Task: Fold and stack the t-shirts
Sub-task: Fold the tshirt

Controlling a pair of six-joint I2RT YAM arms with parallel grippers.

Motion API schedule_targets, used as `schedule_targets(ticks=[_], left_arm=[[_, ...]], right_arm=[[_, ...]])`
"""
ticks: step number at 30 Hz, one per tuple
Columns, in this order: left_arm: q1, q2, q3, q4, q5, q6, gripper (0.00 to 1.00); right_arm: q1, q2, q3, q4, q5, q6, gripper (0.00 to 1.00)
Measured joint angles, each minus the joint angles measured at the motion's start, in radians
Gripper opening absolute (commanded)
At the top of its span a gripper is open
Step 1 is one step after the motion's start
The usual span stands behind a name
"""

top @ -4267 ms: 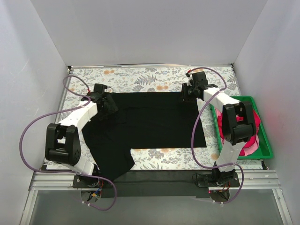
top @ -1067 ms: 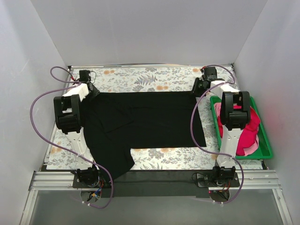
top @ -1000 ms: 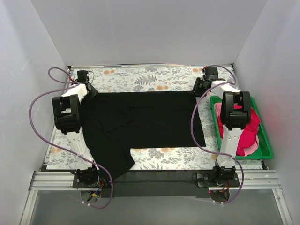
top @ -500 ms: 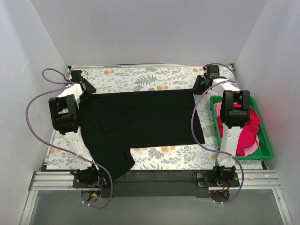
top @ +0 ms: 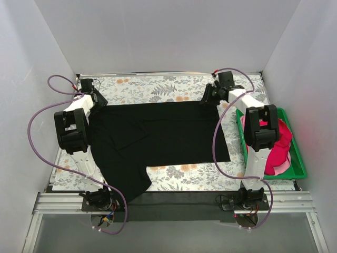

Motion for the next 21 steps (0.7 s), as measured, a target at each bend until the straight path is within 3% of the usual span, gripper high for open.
schedule_targets(ticks=[5, 14, 21], left_arm=[[-0.004, 0.003, -0.005, -0.003, -0.016, 0.011, 0.5], [-0.02, 0.063, 0.034, 0.003, -0.029, 0.01, 0.5], [-0.048, 0.14, 0.137, 0.001, -0.023, -0.004, 0.51]], right_arm=[[0.056, 0.006, -0.053, 0.0, -0.01, 0.018, 0.33], [0.015, 0.063, -0.058, -0.003, 0.056, 0.026, 0.34], [-0.02, 0.129, 0.059, -0.041, 0.116, -0.01, 0.36]])
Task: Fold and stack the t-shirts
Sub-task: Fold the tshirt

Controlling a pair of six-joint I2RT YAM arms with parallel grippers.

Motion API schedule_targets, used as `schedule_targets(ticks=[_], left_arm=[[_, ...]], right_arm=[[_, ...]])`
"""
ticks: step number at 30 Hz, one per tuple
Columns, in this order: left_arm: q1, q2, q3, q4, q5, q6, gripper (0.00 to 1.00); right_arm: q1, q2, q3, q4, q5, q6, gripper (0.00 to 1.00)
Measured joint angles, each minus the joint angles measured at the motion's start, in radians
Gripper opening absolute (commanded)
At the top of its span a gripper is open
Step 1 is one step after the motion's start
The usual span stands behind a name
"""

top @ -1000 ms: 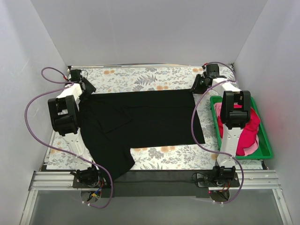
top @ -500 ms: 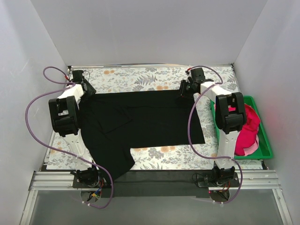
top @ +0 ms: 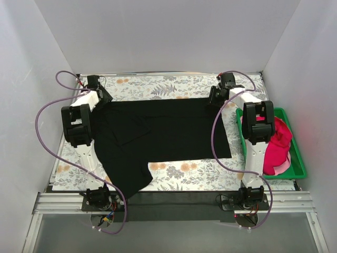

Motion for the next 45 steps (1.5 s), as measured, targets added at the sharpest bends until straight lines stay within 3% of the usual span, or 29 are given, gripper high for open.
schedule_targets(ticks=[8, 12, 16, 22, 28, 32, 39, 45], left_arm=[[-0.037, 0.119, 0.185, -0.003, 0.03, -0.021, 0.61], [-0.047, 0.143, 0.237, -0.02, 0.047, -0.024, 0.77], [-0.049, 0.114, 0.228, -0.046, 0.052, -0.023, 0.8], [-0.048, -0.177, -0.03, -0.079, -0.001, -0.047, 0.8], [-0.048, -0.562, -0.304, -0.126, -0.096, -0.1, 0.79], [-0.048, -0.724, -0.498, -0.176, -0.127, -0.145, 0.74], [-0.047, -0.789, -0.755, -0.26, -0.1, -0.219, 0.59], [-0.047, -0.789, -0.837, -0.271, -0.088, -0.249, 0.54]], right_arm=[[-0.05, 0.119, 0.206, -0.039, 0.077, -0.06, 0.37], [-0.06, 0.128, 0.234, -0.059, 0.095, -0.105, 0.39], [-0.06, 0.103, 0.229, -0.074, 0.096, -0.145, 0.43], [-0.052, -0.125, 0.084, -0.092, 0.099, -0.172, 0.5], [-0.03, -0.446, -0.191, -0.09, 0.101, -0.169, 0.54], [-0.019, -0.591, -0.383, -0.126, 0.111, -0.164, 0.54], [-0.019, -0.795, -0.644, -0.204, 0.126, -0.149, 0.48], [-0.019, -0.888, -0.763, -0.223, 0.127, -0.15, 0.47]])
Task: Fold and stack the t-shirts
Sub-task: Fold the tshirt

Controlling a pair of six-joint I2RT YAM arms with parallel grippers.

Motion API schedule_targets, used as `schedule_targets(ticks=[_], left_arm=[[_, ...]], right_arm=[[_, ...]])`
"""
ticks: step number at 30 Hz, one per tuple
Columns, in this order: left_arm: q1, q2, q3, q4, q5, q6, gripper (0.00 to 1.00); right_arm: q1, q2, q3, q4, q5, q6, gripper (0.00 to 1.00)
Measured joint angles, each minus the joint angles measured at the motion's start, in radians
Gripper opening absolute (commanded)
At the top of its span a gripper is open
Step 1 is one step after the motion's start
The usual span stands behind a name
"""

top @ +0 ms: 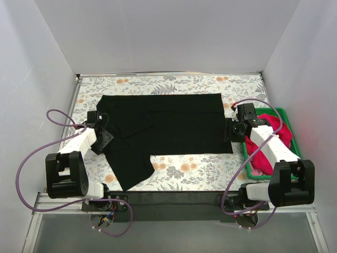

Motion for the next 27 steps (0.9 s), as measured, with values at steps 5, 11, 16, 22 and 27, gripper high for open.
schedule_targets(ticks=[5, 11, 16, 22, 27], left_arm=[[0.0, 0.0, -0.009, 0.0, -0.005, -0.006, 0.52], [0.0, 0.002, -0.01, 0.0, -0.035, 0.007, 0.5], [0.0, 0.014, -0.016, 0.003, -0.046, 0.022, 0.48], [0.0, 0.04, -0.036, 0.013, -0.052, 0.038, 0.4], [0.0, 0.04, -0.04, 0.027, -0.06, 0.047, 0.22]], right_arm=[[0.0, 0.0, -0.034, 0.0, -0.003, 0.0, 0.46], [0.0, -0.003, -0.05, 0.0, -0.004, 0.002, 0.46], [0.0, -0.004, -0.056, -0.001, -0.008, 0.005, 0.46], [0.0, -0.004, -0.062, -0.001, -0.002, 0.017, 0.44], [0.0, 0.001, -0.075, -0.003, 0.009, 0.027, 0.43]])
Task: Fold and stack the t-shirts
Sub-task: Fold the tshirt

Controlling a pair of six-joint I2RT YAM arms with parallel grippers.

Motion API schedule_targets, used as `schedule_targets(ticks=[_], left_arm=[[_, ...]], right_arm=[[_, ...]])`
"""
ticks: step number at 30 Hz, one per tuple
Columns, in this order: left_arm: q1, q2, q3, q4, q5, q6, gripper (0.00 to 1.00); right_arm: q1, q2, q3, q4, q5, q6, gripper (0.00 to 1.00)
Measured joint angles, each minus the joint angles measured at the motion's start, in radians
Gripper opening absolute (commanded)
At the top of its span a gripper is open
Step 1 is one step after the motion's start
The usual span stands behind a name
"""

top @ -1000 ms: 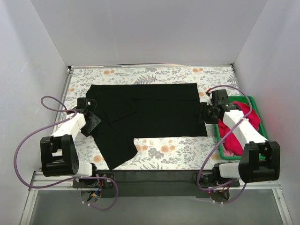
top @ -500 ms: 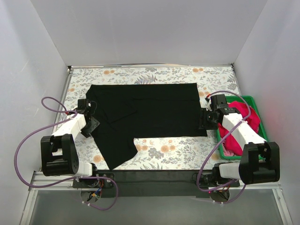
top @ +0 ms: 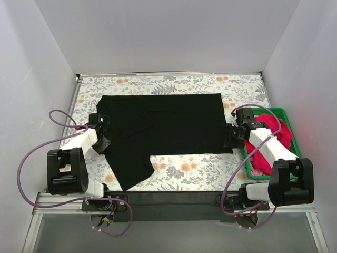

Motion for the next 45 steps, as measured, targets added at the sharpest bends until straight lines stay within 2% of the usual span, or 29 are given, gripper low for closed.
schedule_targets(ticks=[1, 2, 3, 22, 45], left_arm=[[0.0, 0.0, -0.001, 0.007, 0.0, 0.003, 0.19], [0.0, 0.0, -0.002, 0.012, 0.0, 0.003, 0.07], [0.0, 0.0, -0.002, 0.017, 0.001, 0.003, 0.0], [0.0, 0.01, 0.019, -0.039, 0.02, 0.0, 0.0], [0.0, 0.002, 0.02, -0.079, 0.023, -0.033, 0.0]], right_arm=[[0.0, 0.005, 0.0, -0.002, 0.002, 0.002, 0.43], [0.0, 0.009, 0.0, -0.002, 0.005, 0.003, 0.43], [0.0, 0.012, 0.0, -0.002, 0.008, 0.004, 0.43], [-0.015, 0.049, -0.068, -0.013, 0.081, 0.108, 0.38], [-0.015, 0.076, -0.061, 0.036, 0.151, 0.182, 0.37]])
